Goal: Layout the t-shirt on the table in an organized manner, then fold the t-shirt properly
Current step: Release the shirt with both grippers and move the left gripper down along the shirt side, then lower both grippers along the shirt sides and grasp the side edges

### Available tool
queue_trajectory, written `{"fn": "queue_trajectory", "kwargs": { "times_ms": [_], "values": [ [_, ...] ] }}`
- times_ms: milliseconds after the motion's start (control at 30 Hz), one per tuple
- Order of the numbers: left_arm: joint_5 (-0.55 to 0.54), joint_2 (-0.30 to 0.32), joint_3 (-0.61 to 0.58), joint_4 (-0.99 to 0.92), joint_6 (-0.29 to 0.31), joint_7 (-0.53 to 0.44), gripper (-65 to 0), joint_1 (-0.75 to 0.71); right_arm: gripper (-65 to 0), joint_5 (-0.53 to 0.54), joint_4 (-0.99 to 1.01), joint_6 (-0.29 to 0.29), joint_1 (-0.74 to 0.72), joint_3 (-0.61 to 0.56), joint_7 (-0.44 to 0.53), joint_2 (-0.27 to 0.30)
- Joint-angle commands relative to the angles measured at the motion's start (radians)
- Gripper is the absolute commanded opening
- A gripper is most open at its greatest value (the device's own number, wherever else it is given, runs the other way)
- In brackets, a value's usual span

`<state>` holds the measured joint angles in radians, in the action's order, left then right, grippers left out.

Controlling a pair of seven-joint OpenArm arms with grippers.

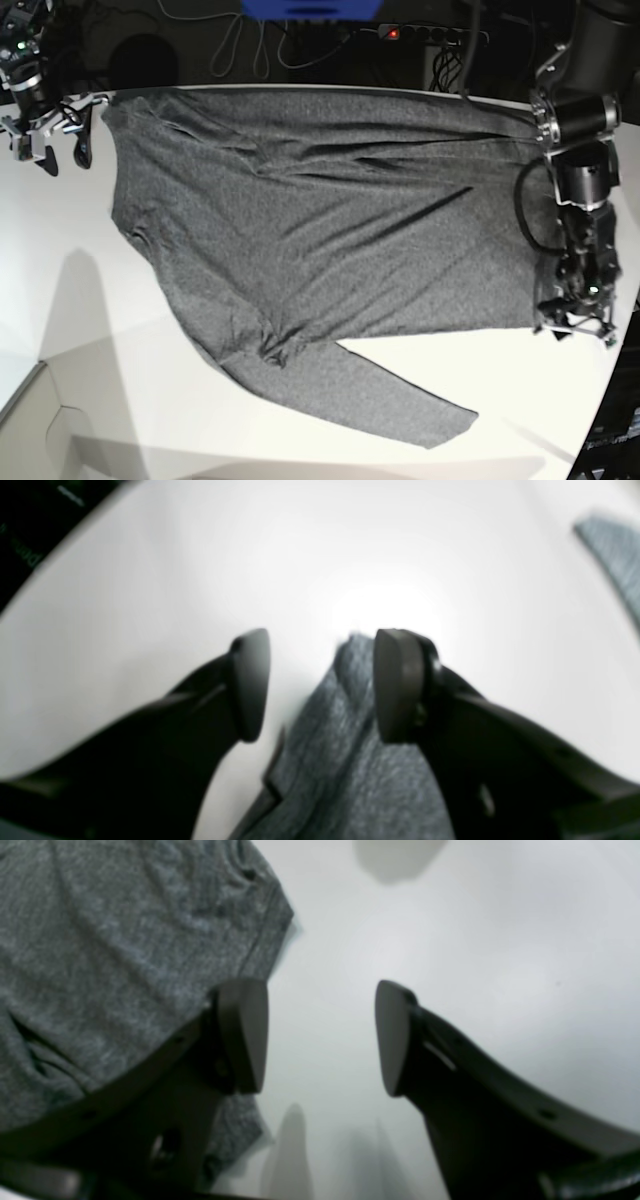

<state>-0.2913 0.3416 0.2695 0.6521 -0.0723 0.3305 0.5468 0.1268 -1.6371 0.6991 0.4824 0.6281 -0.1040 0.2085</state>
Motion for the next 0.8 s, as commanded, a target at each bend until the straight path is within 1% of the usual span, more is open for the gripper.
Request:
{"fn": "queue_trajectory", "kwargs": {
  "times_ms": [0, 167, 267, 333, 367, 467, 767],
  "values": [
    [0.000, 0.015, -0.022, -0.022, 0.001, -0.052, -32.4, 0.049, -30.2, 0.014, -0.013, -0.001, 0.002, 0.011, 0.028, 0.016],
    [0.002, 0.011, -0.071, -0.203, 0.009, -0.215, -32.4, 0.089, -30.2, 0.014, -0.013, -0.001, 0.002, 0.011, 0.028, 0.016],
    [0.000, 0.009, -0.108, -0.274, 0.098, -0.284, -32.4, 0.109, -30.2, 0.014, -0.013, -0.001, 0.002, 0.008, 0.028, 0.016],
    [0.004, 0.009, -0.121, -0.295, 0.131, -0.319, -32.4, 0.112, -30.2, 0.014, -0.013, -0.001, 0.002, 0.005, 0.028, 0.016],
    [0.005, 0.007, -0.121, -0.300, 0.141, -0.331, -32.4, 0.112, -30.2, 0.014, -0.013, -0.001, 0.002, 0.005, 0.028, 0.015],
    [0.004, 0.007, -0.121, -0.303, 0.139, -0.353, -32.4, 0.112, -30.2, 0.014, -0.013, -0.001, 0.002, 0.005, 0.028, 0.015],
    [0.007, 0.006, -0.121, -0.305, 0.147, -0.353, -32.5, 0.094, -30.2, 0.014, -0.013, -0.001, -0.041, 0.003, 0.028, 0.016]
  ]
}}
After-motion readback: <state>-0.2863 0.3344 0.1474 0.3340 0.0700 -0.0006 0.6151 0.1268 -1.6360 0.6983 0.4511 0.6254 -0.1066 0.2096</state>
